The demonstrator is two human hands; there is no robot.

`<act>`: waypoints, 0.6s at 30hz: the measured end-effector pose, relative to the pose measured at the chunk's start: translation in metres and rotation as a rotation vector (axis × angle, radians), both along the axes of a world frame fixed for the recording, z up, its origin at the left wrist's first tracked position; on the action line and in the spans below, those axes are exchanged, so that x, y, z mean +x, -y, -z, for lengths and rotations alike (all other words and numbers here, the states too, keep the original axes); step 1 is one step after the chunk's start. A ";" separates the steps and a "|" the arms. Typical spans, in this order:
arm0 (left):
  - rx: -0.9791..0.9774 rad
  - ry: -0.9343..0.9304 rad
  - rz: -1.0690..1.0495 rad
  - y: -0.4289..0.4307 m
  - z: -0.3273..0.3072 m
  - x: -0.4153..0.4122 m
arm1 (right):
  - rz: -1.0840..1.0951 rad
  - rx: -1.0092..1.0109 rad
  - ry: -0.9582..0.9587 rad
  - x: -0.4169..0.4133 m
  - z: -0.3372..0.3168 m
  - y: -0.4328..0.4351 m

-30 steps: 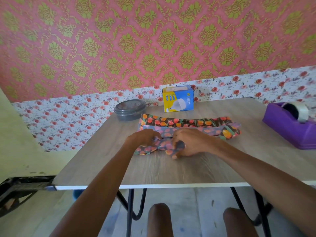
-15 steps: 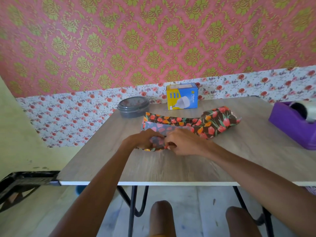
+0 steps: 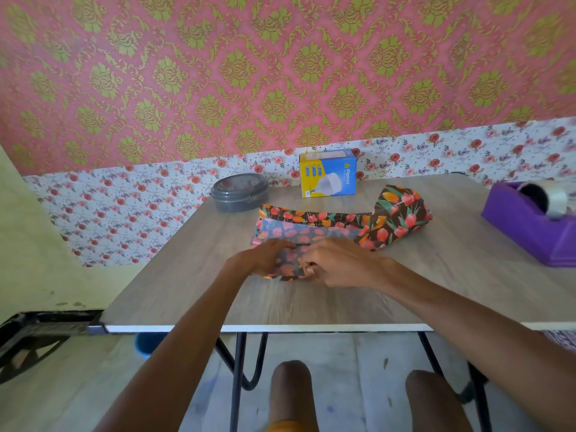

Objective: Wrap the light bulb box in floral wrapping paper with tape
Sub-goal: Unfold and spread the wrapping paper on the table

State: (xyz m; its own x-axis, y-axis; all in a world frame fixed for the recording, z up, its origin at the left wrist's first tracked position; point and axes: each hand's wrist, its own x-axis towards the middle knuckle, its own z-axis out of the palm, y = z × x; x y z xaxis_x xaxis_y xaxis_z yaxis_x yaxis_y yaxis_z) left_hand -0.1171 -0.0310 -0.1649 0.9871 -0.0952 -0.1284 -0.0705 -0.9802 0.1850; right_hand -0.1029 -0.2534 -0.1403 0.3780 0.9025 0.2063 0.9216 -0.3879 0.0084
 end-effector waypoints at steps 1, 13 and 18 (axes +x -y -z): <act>-0.017 0.013 0.015 0.001 0.001 -0.002 | -0.011 0.003 0.000 -0.001 0.000 0.000; 0.319 -0.081 0.078 0.002 0.008 -0.003 | -0.028 0.003 0.228 -0.009 -0.005 0.011; 0.222 -0.133 0.003 0.007 0.002 -0.003 | -0.024 -0.034 0.101 -0.013 -0.008 0.014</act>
State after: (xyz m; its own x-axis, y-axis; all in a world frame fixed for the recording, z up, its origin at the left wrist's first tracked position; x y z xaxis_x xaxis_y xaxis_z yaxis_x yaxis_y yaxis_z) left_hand -0.1201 -0.0377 -0.1670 0.9600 -0.0528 -0.2751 -0.0626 -0.9977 -0.0272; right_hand -0.1163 -0.2675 -0.1322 0.3351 0.9182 0.2113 0.9244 -0.3638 0.1147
